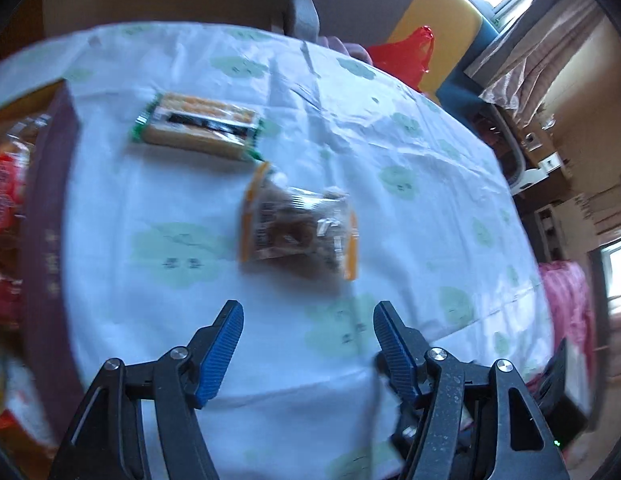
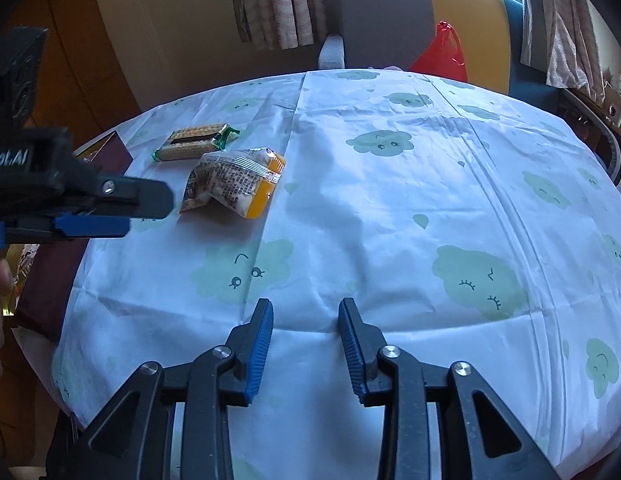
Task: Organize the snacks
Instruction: 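Grasp the clear snack bag with orange trim with the left tool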
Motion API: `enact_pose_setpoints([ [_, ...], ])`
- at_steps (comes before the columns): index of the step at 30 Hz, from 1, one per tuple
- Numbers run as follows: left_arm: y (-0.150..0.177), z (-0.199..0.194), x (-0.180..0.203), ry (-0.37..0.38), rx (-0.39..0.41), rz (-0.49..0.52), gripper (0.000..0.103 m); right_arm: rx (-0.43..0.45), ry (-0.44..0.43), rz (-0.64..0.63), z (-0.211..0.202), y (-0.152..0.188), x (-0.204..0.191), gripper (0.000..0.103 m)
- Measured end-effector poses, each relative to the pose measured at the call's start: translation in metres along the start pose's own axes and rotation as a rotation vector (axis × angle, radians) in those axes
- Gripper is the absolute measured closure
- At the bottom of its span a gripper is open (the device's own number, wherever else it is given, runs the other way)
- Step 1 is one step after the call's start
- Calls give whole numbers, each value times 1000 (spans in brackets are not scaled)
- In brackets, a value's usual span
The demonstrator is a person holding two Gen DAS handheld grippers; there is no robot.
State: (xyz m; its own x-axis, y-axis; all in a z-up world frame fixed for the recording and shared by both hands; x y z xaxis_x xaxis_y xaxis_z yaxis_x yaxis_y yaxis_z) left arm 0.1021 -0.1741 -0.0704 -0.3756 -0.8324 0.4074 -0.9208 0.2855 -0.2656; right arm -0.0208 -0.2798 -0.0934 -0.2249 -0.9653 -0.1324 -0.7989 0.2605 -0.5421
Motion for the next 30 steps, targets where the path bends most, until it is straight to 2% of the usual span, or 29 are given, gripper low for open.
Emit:
enact_pose_setpoints([
  [3, -13, 16, 7, 25, -13, -31, 34, 6, -8, -4, 0, 0, 1, 68],
  [6, -28, 36, 2, 36, -33, -111, 32, 10, -18, -4, 0, -1, 2, 67],
  [9, -42, 42, -5, 31, -18, -172, 32, 20, -25, -11, 1, 0, 2, 67],
  [11, -50, 40, -2, 21, -5, -156, 31, 29, -31, -17, 1, 0, 2, 65],
  [18, -72, 47, 3, -132, 7, -75, 28, 54, -45, -22, 3, 0, 3, 63],
  [21, -74, 57, 4, -145, -11, -64, 28, 61, -47, -26, 2, 1, 3, 63],
  [24, -71, 61, 13, -186, 14, -31, 28, 62, -48, -26, 2, 0, 3, 63],
  [25, -70, 62, 16, -205, 27, -9, 30, 62, -48, -26, 2, 0, 3, 63],
  [26, -67, 62, 17, -222, 42, 15, 47, 62, -48, -27, 2, 0, 3, 63],
  [27, -64, 61, 19, -238, 50, 50, 60, 61, -48, -28, 2, 0, 3, 63],
  [30, -50, 50, 16, -218, 68, 120, 63, 60, -52, -30, 2, 0, 4, 63],
])
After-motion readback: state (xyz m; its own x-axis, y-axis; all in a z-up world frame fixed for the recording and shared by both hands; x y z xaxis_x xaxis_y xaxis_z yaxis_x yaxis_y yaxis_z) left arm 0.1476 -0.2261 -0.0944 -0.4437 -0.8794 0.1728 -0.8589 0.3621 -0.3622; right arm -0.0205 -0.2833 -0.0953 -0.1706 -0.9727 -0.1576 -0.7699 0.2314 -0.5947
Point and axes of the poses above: each gripper's, at about its wrist camera, not at the fingertips, and z roughly the way its jaws point, x to its right, y to its underside, the point moved 1 cm from there along z, roughly the way its jaws point, and after that the axes turned 2 degrees about -x, right-handed, at the moved point
